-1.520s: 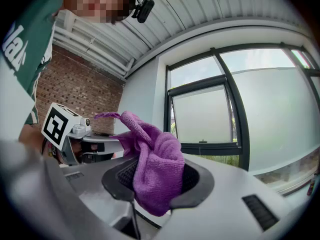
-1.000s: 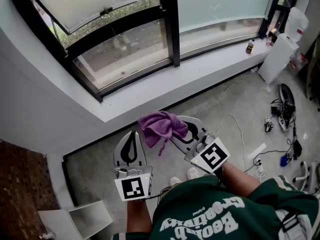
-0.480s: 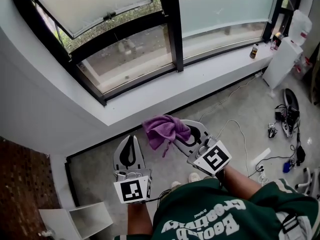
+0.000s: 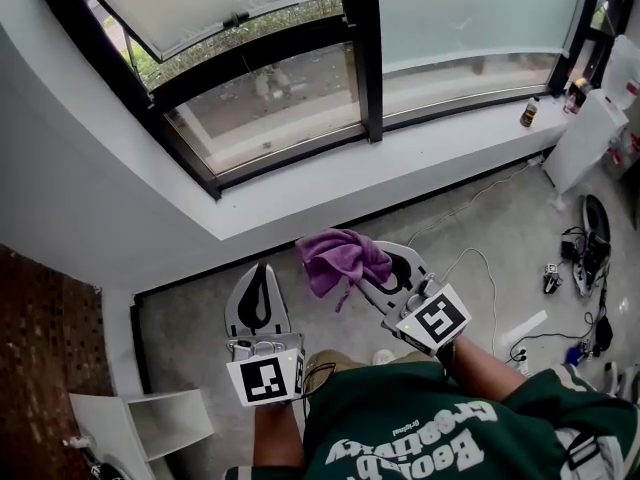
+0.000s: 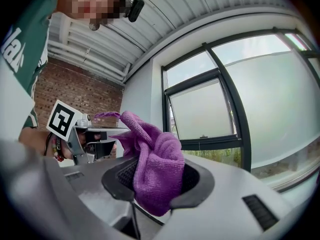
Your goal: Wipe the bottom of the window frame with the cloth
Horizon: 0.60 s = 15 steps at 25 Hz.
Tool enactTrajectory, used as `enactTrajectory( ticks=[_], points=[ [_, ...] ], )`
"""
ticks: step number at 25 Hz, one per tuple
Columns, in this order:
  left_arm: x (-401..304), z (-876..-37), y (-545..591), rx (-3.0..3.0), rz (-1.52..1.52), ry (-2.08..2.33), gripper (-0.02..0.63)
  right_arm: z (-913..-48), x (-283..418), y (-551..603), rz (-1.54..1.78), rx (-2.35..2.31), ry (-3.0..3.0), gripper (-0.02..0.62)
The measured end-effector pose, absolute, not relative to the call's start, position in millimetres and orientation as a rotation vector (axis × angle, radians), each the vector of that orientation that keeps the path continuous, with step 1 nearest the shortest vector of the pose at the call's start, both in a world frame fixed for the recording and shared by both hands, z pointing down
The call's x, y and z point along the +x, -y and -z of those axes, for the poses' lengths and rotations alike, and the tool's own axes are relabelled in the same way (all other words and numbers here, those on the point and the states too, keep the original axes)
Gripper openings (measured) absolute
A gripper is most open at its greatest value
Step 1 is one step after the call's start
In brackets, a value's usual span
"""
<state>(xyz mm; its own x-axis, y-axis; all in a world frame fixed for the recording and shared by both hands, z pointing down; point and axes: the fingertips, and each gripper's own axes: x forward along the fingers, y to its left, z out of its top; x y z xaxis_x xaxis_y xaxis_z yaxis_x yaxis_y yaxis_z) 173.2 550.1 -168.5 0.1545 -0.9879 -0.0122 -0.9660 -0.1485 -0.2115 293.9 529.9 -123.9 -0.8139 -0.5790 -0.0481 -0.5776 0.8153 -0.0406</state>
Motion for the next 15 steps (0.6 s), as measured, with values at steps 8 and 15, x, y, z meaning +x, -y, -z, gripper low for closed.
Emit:
enactTrajectory(
  ticks=[8,15],
  points=[
    [157,147,-510,-2.266,0.232,-1.948,0.009,105,272,-498,0.071,-0.891,-2.954,0.149],
    [107,122,-441,-2.268,0.241,-1.929,0.009,77,222,-438,0.073,-0.933,-2.973,0.149]
  ],
)
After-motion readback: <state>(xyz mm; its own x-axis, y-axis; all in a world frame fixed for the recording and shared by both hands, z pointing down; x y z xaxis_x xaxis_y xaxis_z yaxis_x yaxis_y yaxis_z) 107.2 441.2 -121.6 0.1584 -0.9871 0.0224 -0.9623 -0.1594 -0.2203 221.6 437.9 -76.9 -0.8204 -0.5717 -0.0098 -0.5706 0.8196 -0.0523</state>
